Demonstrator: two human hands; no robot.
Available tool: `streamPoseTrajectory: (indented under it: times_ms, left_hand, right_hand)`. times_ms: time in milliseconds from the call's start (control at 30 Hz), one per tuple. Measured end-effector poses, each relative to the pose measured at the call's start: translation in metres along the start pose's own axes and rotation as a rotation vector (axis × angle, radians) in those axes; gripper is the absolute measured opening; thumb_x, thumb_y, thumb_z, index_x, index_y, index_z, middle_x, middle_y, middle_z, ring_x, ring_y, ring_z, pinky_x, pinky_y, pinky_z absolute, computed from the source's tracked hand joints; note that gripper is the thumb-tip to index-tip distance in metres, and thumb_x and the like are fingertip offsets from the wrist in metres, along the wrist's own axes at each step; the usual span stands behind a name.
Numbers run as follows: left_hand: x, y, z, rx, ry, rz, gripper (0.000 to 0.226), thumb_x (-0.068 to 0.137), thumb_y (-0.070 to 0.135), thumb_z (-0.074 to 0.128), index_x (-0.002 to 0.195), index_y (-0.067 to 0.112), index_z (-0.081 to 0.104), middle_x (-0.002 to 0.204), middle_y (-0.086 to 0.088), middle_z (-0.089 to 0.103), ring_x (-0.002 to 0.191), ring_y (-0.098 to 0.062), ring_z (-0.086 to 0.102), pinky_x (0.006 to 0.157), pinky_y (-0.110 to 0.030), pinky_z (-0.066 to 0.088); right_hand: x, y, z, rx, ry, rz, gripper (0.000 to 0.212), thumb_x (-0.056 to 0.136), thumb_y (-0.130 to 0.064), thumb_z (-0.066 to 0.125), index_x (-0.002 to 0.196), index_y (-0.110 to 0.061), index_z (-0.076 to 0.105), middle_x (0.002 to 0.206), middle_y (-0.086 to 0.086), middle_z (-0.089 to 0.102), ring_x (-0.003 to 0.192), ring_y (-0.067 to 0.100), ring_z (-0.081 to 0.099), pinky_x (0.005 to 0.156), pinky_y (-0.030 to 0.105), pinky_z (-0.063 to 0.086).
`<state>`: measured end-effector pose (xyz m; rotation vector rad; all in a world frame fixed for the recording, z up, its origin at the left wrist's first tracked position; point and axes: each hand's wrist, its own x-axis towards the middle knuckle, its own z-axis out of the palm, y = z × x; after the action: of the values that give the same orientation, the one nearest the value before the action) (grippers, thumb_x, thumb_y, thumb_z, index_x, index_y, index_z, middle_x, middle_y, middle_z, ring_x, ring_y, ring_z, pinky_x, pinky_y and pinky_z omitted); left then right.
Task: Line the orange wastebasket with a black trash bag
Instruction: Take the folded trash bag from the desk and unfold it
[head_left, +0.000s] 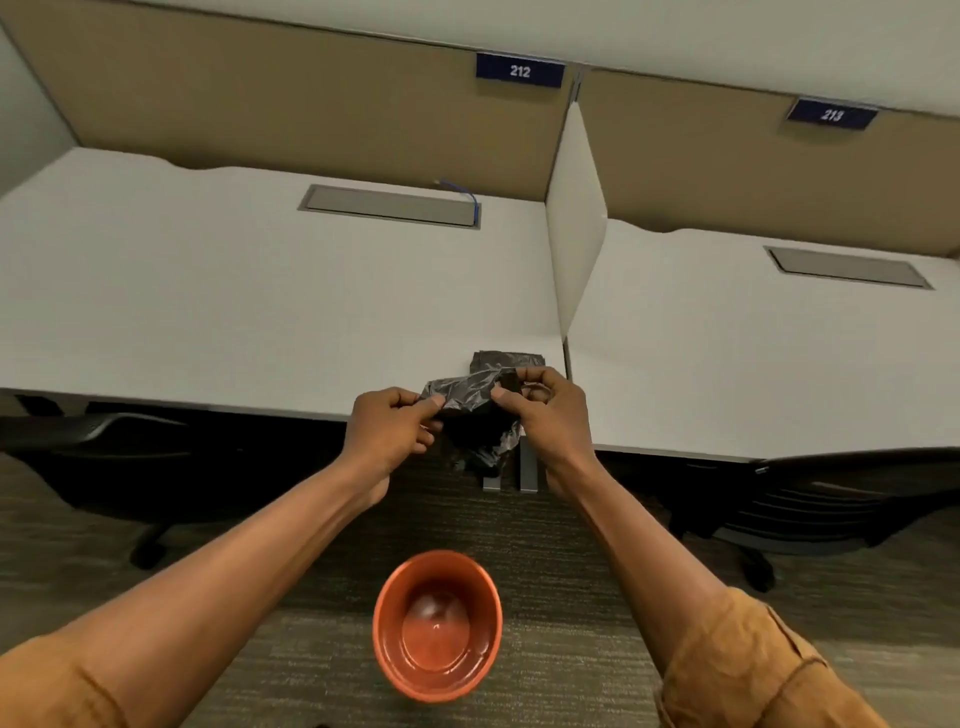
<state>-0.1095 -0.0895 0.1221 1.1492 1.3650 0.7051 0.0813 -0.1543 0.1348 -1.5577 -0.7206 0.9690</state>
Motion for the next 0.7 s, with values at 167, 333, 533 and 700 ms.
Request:
streamPoseTrajectory:
  times_ms: [167, 333, 533, 700]
  left_hand:
    - [-0.053, 0.012, -0.052, 0.006, 0.093, 0.025, 0.026, 0.096, 0.035, 0.083, 0.087, 0.010, 0.079, 0.078, -0.004, 0.077, 0.065, -0.011, 0.065, 0.059, -0.027, 0.055]
    - [-0.104, 0.011, -0.093, -0.075, 0.189, -0.013, 0.031, 0.092, 0.034, 0.086, 0.078, 0.008, 0.080, 0.088, -0.010, 0.081, 0.083, -0.017, 0.074, 0.071, -0.037, 0.062]
    - [-0.147, -0.007, -0.131, -0.180, 0.213, -0.074, 0.024, 0.094, 0.023, 0.083, 0.081, 0.004, 0.081, 0.090, -0.008, 0.085, 0.098, -0.023, 0.082, 0.082, -0.039, 0.068]
    - [-0.163, 0.000, -0.154, -0.448, 0.202, -0.137, 0.015, 0.094, 0.012, 0.081, 0.096, -0.003, 0.081, 0.097, -0.015, 0.086, 0.096, -0.025, 0.084, 0.073, -0.034, 0.069]
  right_hand:
    - [-0.065, -0.021, 0.025, 0.009, -0.121, 0.009, 0.047, 0.084, -0.004, 0.088, 0.122, -0.022, 0.066, 0.107, 0.009, 0.082, 0.101, 0.021, 0.081, 0.087, 0.036, 0.066]
    - [-0.119, -0.029, 0.053, 0.143, -0.153, 0.037, 0.051, 0.086, 0.005, 0.084, 0.125, -0.020, 0.064, 0.099, -0.002, 0.085, 0.092, 0.014, 0.082, 0.074, 0.024, 0.064]
    - [-0.166, -0.027, 0.084, 0.311, -0.199, 0.066, 0.049, 0.090, 0.005, 0.080, 0.131, -0.016, 0.064, 0.113, 0.011, 0.083, 0.106, 0.029, 0.081, 0.086, 0.039, 0.066]
    - [-0.185, -0.021, 0.099, 0.326, -0.293, 0.069, 0.074, 0.082, 0.003, 0.086, 0.145, -0.017, 0.053, 0.119, 0.016, 0.080, 0.114, 0.034, 0.078, 0.095, 0.047, 0.064]
